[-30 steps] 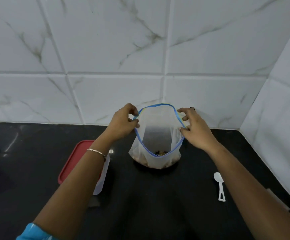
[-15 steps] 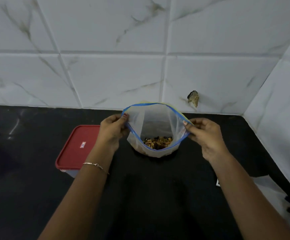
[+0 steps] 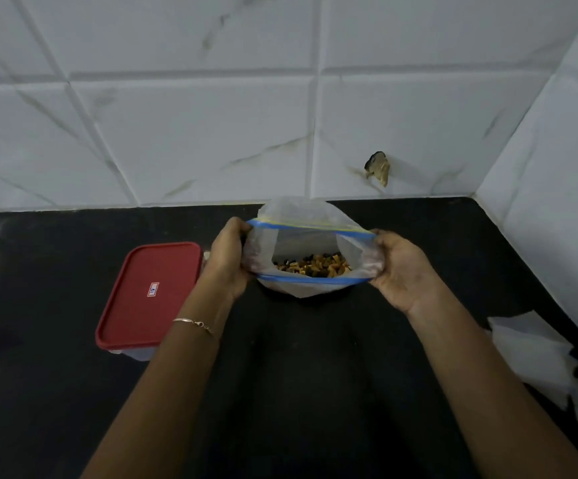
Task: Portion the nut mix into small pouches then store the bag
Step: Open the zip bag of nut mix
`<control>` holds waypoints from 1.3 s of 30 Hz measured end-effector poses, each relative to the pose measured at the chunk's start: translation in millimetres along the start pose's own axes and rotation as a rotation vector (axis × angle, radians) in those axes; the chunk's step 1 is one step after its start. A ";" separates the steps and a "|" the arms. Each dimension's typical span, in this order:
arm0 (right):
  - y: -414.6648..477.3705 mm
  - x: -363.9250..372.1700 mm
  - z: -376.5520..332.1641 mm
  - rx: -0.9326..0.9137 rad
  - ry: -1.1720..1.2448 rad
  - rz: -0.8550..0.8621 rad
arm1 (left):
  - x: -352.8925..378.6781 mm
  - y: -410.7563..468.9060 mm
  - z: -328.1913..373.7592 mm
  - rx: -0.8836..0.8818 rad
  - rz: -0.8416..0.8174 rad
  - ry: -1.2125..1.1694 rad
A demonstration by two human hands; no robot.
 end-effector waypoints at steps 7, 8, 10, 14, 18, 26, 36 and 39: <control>3.3 8.0 7.8 -0.001 -0.488 0.065 | 1.0 -2.8 2.6 -0.079 -0.070 0.258; 4.0 8.8 8.3 0.023 -0.427 0.052 | 1.1 -3.1 2.1 -0.087 -0.091 0.246; 4.4 8.7 8.1 0.052 -0.339 0.035 | 2.0 -3.9 0.1 -0.074 -0.095 0.277; 5.0 3.9 5.8 0.058 -0.357 0.053 | -1.9 3.6 4.3 0.180 -0.112 0.627; 7.3 8.8 3.2 0.055 -0.476 -0.008 | -2.0 12.4 12.9 0.379 -0.060 1.069; 10.4 6.7 -2.8 -0.425 -0.745 -0.045 | 1.7 14.1 23.6 0.353 -0.032 1.098; 13.8 9.9 -11.2 -0.256 -0.478 -0.021 | 2.2 12.2 30.6 -0.060 -0.165 0.333; 16.1 8.9 -13.3 -0.108 -0.238 -0.030 | -0.7 15.6 28.8 -0.176 -0.193 0.216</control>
Point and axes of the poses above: each hand's wrist, its own y-axis towards the middle knuckle, its own x-axis out of the palm, z = x × y, the point moved 2 cm from there along y, towards the middle knuckle, and after that the axes turned 13 degrees about -z, right-handed, at the moved point
